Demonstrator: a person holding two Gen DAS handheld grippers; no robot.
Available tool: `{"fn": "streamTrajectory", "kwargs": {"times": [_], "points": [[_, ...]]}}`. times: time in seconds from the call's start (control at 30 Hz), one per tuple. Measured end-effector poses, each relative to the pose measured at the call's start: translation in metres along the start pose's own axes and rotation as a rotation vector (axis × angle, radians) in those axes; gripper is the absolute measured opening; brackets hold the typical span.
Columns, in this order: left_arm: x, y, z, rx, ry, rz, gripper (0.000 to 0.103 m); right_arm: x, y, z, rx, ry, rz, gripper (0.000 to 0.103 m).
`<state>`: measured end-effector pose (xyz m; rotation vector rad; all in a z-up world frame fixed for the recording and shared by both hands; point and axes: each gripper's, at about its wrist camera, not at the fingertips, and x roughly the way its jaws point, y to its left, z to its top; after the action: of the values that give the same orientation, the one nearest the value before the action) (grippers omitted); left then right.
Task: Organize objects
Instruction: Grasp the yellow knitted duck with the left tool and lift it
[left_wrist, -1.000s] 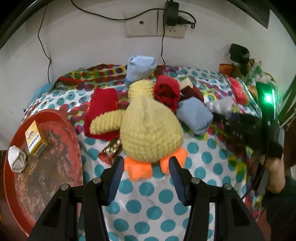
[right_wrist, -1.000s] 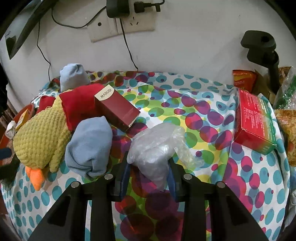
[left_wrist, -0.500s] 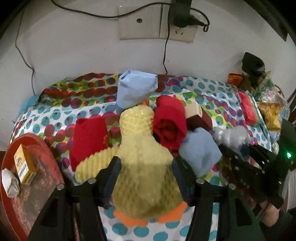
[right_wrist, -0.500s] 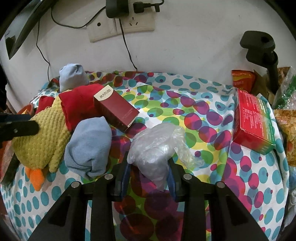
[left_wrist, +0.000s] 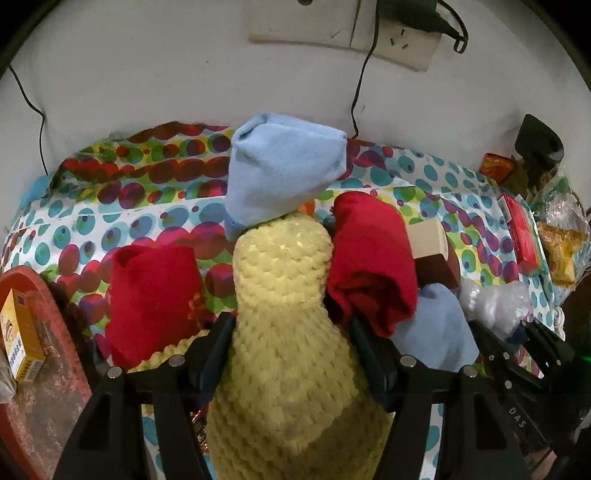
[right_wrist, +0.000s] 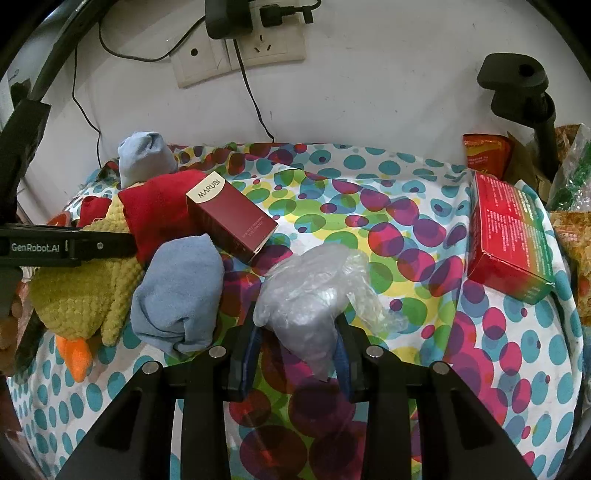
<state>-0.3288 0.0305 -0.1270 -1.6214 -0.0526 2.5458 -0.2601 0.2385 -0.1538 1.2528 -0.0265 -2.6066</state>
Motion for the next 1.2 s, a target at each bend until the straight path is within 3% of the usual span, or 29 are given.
{"fn": "streamTrajectory", "kwargs": {"times": [0.4,0.77,0.83,0.87,0.9,1.2], "points": [[-0.012,0.000,-0.011,-0.012,-0.029,0.011,0.059,-0.001,0.001,0.003,-0.001,0.004,-0.001,0.033],[-0.043,-0.004,-0.043,0.023,-0.023,-0.059,0.056,-0.002,-0.003,0.000,-0.003,0.005,-0.002,0.033],[-0.049,-0.002,-0.046,0.018,-0.008,-0.098,0.044,-0.002,-0.003,0.001,-0.003,0.005,-0.004,0.033],[-0.055,0.001,-0.047,0.004,-0.017,-0.123,0.030,-0.002,-0.003,0.001,-0.003,0.005,-0.005,0.033],[-0.058,0.003,-0.047,-0.001,-0.019,-0.143,0.025,-0.002,-0.002,0.001,-0.004,0.005,-0.004,0.033],[-0.054,-0.018,-0.050,0.104,0.035,-0.064,0.034,-0.003,-0.001,0.002,-0.004,0.006,-0.007,0.033]]}}
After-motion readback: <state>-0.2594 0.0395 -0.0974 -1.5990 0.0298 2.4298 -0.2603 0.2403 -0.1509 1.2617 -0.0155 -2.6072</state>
